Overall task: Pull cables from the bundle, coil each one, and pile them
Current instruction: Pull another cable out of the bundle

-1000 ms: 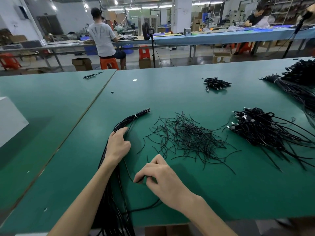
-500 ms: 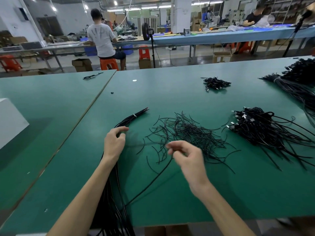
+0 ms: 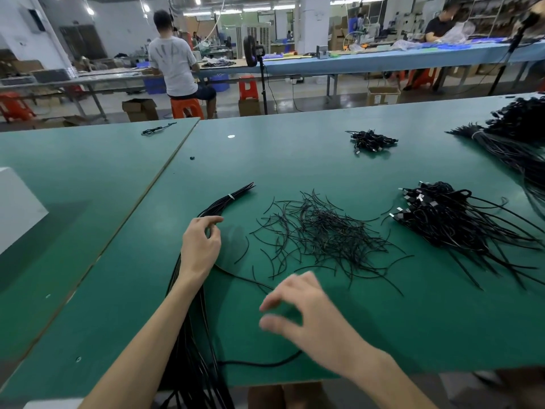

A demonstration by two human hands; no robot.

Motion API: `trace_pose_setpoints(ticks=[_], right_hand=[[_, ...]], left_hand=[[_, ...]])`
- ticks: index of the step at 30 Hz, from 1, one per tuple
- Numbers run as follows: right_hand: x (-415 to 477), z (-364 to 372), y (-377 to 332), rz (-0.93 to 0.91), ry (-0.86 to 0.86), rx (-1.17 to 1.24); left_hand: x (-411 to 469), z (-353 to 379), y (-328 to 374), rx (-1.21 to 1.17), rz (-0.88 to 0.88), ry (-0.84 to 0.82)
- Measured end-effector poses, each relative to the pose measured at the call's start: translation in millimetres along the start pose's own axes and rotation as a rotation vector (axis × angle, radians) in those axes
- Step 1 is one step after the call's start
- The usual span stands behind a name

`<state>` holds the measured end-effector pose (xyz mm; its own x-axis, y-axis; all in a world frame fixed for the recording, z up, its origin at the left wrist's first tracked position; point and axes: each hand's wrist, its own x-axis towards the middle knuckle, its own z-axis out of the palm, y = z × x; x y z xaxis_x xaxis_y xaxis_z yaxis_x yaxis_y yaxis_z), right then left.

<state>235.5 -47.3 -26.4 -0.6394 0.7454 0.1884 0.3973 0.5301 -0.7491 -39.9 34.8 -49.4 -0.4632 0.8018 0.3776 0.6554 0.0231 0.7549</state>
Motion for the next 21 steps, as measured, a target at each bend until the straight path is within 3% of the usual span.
trace_pose_setpoints(ticks=[3,6,8,11,14,17,21], right_hand=[[-11,20,-11,-0.140,-0.192,-0.206],[-10,25,-21,-0.158,-0.205,-0.268],[-8,23,-24,-0.144,-0.215,-0.324],[-6,23,-27,-0.201,-0.239,-0.508],[-6,20,-28,-0.179,-0.176,-0.389],[-5,17,-27,-0.158,-0.115,-0.262],[3,13,-27,-0.011,0.041,0.048]], left_hand=[[-4,0,7,0.049,0.054,0.009],[-14,-5,20,0.240,0.321,0.032],[-24,-6,33,0.312,0.521,-0.058],[-45,-3,49,0.287,0.581,-0.298],[-62,2,44,0.242,0.541,-0.409],[-60,-6,37,0.191,0.455,-0.363],[-59,-21,33,0.223,0.477,-0.324]])
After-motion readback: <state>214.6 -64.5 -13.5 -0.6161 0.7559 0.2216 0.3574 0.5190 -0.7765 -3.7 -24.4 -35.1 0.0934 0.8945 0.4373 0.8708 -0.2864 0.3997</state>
